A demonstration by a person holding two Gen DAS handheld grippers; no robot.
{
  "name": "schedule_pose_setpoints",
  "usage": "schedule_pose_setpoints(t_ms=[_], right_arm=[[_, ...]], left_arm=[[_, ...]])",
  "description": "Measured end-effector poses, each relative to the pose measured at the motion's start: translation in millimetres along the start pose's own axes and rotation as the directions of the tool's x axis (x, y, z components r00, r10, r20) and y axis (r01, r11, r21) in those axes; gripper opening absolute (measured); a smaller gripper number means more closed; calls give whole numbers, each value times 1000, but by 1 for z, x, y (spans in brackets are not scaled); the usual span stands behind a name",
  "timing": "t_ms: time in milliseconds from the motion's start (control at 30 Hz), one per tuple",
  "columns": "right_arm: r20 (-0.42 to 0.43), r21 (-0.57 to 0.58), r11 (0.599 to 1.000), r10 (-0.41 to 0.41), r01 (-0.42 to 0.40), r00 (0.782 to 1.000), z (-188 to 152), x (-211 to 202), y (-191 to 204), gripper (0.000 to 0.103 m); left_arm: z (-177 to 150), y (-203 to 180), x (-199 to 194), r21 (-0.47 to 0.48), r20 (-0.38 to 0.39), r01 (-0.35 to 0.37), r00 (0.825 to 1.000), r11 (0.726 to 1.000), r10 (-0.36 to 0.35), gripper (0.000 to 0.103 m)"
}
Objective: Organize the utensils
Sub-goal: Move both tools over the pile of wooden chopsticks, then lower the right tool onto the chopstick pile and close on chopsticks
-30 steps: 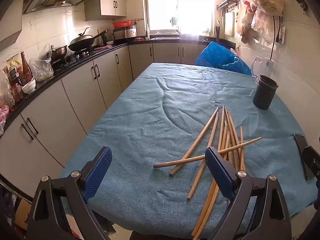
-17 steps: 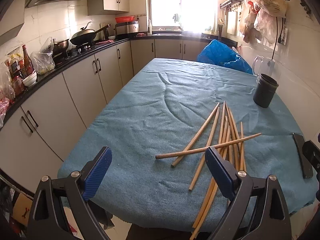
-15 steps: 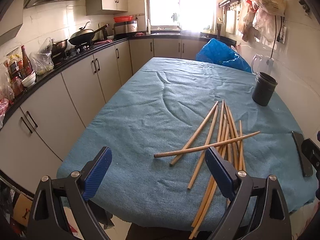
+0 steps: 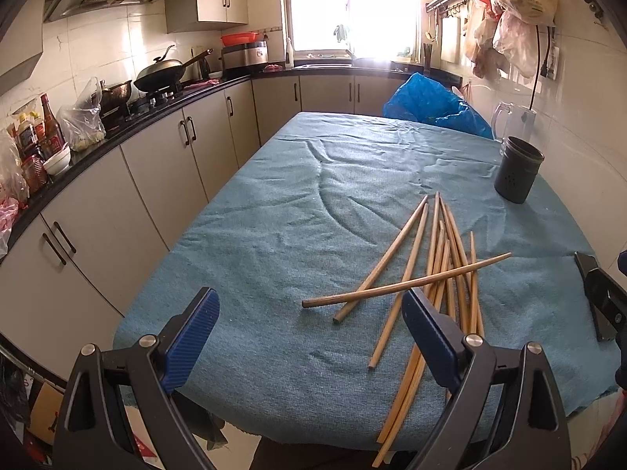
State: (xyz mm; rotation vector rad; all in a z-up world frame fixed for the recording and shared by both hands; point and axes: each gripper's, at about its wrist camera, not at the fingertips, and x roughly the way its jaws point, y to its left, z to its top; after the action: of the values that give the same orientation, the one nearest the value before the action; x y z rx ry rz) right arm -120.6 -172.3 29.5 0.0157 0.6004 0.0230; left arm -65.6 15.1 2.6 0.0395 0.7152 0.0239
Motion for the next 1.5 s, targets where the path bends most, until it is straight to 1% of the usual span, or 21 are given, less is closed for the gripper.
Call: schedule_pose_setpoints(t_ms=[133, 200, 233, 267, 433, 600, 700, 833, 933, 1033, 1100, 1167, 1200, 1233, 1267, 1300, 1333, 1400, 1467, 1500], right_arm=[[-6, 17, 1000, 12, -12, 1000, -1, 0, 0, 96], [16, 24, 1000, 11, -12, 1000, -1, 1, -1, 96], [9, 25, 1000, 11, -12, 1000, -1, 2, -1, 96], [-3, 4, 1000, -2, 2, 1000, 0, 5, -1, 96], [-17, 23, 1000, 15, -15, 1000, 0, 9, -2, 96], [-37, -17, 1000, 21, -22, 999, 1, 13, 2, 96], [-24, -34, 999, 28, -28, 999, 1, 16, 4, 96], [-43, -16, 999, 47, -48, 998, 2, 22, 3, 96], [-81, 1, 998, 66, -66, 994, 3, 27, -1, 96], [-94, 32, 995, 96, -93, 991, 6, 32, -7, 93], [-123, 90, 983, 170, -159, 978, 9, 39, -14, 91], [-161, 175, 957, 260, -232, 952, 10, 52, -21, 78], [-190, 238, 932, 319, -272, 928, 11, 62, -27, 74], [-208, 316, 898, 382, -307, 901, 11, 72, -32, 65], [-220, 376, 868, 424, -325, 878, 10, 82, -37, 58], [-219, 423, 840, 459, -340, 861, 9, 89, -39, 56], [-232, 480, 810, 489, -338, 841, 7, 100, -43, 54], [-229, 545, 770, 517, -331, 825, 4, 116, -46, 53], [-232, 586, 751, 514, -303, 826, 1, 131, -48, 51], [-236, 606, 740, 518, -292, 822, -2, 139, -49, 49]], left_arm=[[0, 0, 1, 1, -5, 2, 1000, 1000, -2, 94], [1, 1, 2, 2, -11, 2, 1000, 1000, -2, 94], [2, 2, 3, 0, -15, 4, 1000, 1000, -4, 94], [2, 3, 5, -3, -19, 6, 1000, 1000, -6, 94], [2, 2, 9, 1, -33, 10, 999, 1000, -10, 94], [2, 2, 15, 8, -54, 7, 999, 1000, -7, 94], [2, 1, 19, 14, -65, 7, 998, 1000, -6, 94], [2, 1, 21, 22, -68, -4, 998, 1000, 5, 94], [4, 5, 21, 17, -57, -14, 998, 1000, 15, 94], [8, 8, 25, 33, -61, -9, 998, 999, 11, 94], [11, 8, 29, 61, -61, -1, 998, 998, 5, 94], [15, 9, 32, 89, -59, 13, 998, 996, -8, 94], [16, 10, 32, 87, -55, 13, 998, 996, -9, 94], [18, 13, 33, 82, -54, 12, 999, 997, -7, 94], [20, 17, 34, 71, -54, 8, 999, 997, -4, 94], [21, 19, 35, 62, -54, 5, 999, 998, -2, 94], [22, 22, 37, 54, -57, 6, 998, 999, -3, 94], [22, 25, 40, 50, -65, 16, 998, 999, -12, 94], [22, 25, 43, 54, -66, 12, 998, 998, -9, 94], [21, 26, 44, 56, -69, 12, 998, 998, -8, 94]])
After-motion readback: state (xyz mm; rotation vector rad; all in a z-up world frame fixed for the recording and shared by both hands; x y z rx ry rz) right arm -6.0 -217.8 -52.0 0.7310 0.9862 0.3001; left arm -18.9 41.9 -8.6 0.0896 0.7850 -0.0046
